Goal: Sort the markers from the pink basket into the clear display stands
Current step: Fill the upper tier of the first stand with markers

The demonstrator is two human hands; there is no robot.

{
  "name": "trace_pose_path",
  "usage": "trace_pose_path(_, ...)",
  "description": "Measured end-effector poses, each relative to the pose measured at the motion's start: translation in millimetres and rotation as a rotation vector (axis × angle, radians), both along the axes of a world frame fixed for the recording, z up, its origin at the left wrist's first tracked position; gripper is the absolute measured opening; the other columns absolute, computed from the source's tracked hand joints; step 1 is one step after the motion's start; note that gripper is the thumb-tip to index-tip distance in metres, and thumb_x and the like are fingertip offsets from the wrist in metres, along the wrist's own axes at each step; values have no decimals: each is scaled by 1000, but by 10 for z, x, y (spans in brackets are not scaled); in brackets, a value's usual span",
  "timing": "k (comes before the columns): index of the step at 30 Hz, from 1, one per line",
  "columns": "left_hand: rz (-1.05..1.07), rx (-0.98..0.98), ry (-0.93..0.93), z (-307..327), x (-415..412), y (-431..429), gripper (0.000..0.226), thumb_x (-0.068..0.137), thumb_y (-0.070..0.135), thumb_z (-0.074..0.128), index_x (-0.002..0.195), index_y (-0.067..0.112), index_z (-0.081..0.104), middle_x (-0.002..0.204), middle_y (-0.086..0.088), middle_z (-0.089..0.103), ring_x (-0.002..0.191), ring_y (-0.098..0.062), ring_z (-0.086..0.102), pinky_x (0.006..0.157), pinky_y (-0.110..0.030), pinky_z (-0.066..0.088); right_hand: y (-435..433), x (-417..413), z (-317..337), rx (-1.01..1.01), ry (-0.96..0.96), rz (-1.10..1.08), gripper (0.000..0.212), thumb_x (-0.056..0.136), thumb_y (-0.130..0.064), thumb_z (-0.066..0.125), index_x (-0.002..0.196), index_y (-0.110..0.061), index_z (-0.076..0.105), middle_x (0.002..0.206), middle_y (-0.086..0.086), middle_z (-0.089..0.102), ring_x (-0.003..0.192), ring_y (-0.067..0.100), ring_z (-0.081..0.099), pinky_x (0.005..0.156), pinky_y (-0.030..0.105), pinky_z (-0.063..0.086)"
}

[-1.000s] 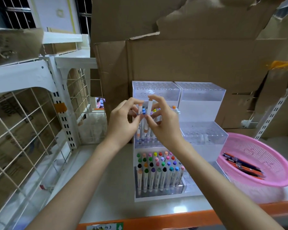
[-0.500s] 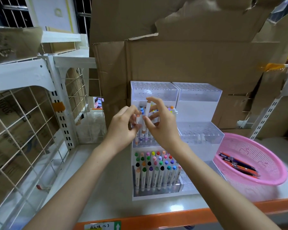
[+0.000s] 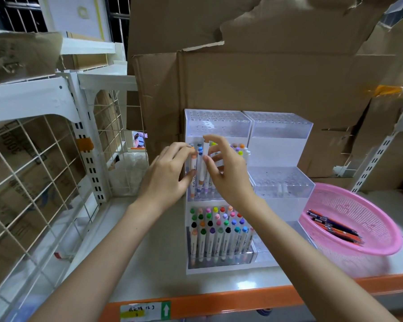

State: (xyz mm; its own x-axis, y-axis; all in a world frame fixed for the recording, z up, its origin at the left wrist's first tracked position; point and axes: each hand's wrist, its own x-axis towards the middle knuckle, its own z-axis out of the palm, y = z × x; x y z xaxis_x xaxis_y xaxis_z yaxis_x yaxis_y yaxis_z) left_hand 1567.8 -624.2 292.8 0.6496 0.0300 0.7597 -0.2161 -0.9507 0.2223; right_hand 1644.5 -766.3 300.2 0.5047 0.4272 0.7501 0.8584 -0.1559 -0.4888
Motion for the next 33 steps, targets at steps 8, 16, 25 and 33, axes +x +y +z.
trace_pose_path(8, 4, 54, 87, -24, 19, 47, 54, 75, 9, 74, 126, 10, 54, 127, -6, 60, 119, -26, 56, 96, -49, 48, 15, 33, 28, -26, 14, 27, 30, 93, -13, 60, 121, -16, 54, 84, -2, 57, 70, 10, 57, 61, 14, 44)
trace_pose_path(16, 13, 56, 87, -11, 6, 47, 50, 74, 9, 75, 120, 11, 56, 123, -6, 63, 114, -27, 58, 94, -48, 48, -11, 15, 66, -170, -18, -3, 28, 89, -13, 66, 114, -11, 53, 79, -2, 60, 67, 13, 59, 64, 29, 53)
trace_pose_path(25, 32, 43, 112, 9, 1, 32, 51, 75, 12, 73, 122, 12, 55, 125, -4, 62, 115, -25, 57, 95, -48, 47, -24, -5, 24, -199, -150, -83, 25, 83, -16, 72, 104, -12, 58, 81, -1, 62, 70, 17, 59, 62, 39, 55)
trace_pose_path(33, 51, 45, 119, 48, -33, 8, 48, 76, 13, 73, 121, 14, 57, 124, -2, 62, 117, -22, 56, 96, -46, 46, 4, 59, 31, -128, -310, -176, 12, 82, -19, 72, 87, -9, 66, 90, 4, 64, 80, 23, 59, 59, 30, 47)
